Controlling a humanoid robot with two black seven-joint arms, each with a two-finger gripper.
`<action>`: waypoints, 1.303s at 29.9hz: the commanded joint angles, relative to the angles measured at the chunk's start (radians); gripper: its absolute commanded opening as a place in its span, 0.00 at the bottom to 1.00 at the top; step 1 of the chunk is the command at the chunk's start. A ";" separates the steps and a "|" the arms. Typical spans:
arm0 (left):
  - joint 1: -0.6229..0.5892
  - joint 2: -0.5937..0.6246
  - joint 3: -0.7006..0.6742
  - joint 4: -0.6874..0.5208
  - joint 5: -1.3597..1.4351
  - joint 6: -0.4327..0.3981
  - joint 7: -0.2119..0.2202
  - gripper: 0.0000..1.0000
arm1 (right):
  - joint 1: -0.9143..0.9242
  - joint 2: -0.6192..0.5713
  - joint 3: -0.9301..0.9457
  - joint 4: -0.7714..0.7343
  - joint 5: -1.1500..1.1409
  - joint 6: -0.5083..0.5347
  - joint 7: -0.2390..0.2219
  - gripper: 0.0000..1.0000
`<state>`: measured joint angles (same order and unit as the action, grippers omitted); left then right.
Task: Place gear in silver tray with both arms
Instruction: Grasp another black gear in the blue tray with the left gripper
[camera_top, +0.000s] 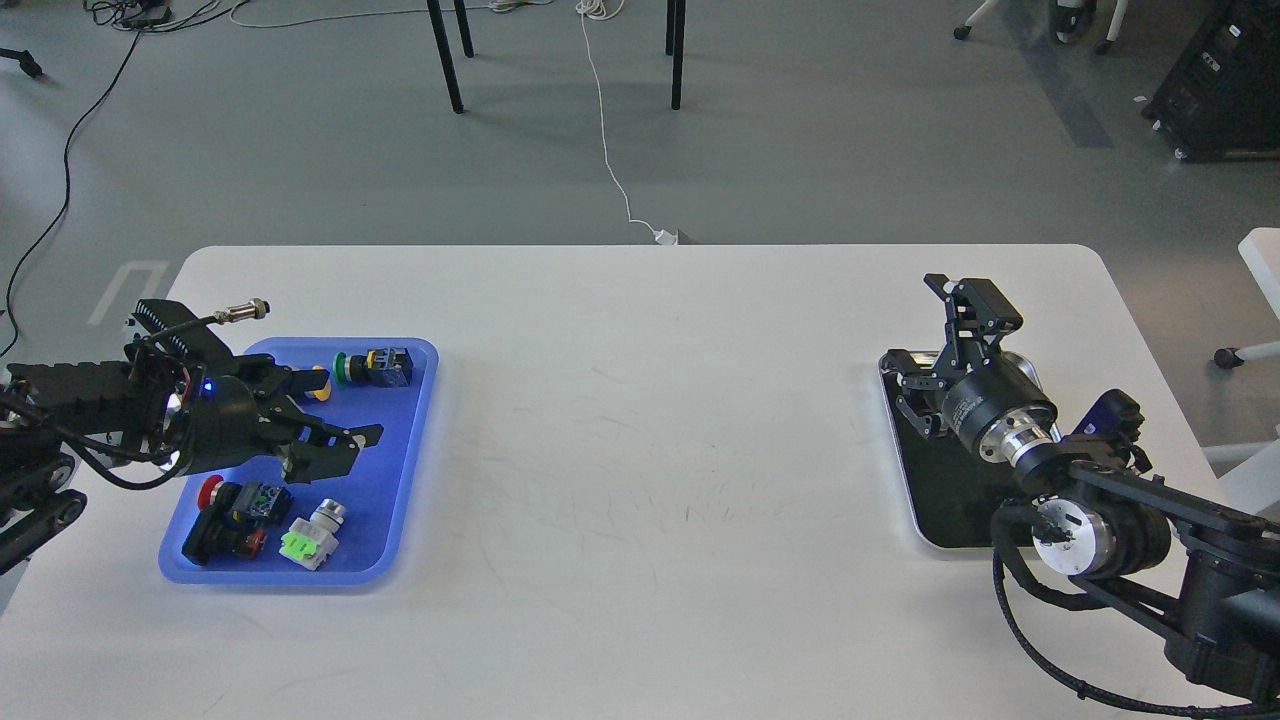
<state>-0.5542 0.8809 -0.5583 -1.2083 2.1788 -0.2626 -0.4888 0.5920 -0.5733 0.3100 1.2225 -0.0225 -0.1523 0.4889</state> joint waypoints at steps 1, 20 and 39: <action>-0.062 -0.002 0.096 0.067 0.003 -0.012 0.000 0.79 | -0.001 -0.003 0.000 0.000 -0.007 -0.001 0.000 0.97; -0.079 -0.074 0.173 0.246 0.003 -0.014 0.000 0.64 | -0.012 -0.003 0.001 0.003 -0.008 -0.001 0.000 0.97; -0.078 -0.095 0.176 0.277 0.003 -0.014 0.000 0.21 | -0.017 -0.003 0.001 0.005 -0.008 -0.001 0.000 0.97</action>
<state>-0.6310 0.7845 -0.3825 -0.9316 2.1812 -0.2756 -0.4890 0.5752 -0.5768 0.3115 1.2264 -0.0307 -0.1524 0.4884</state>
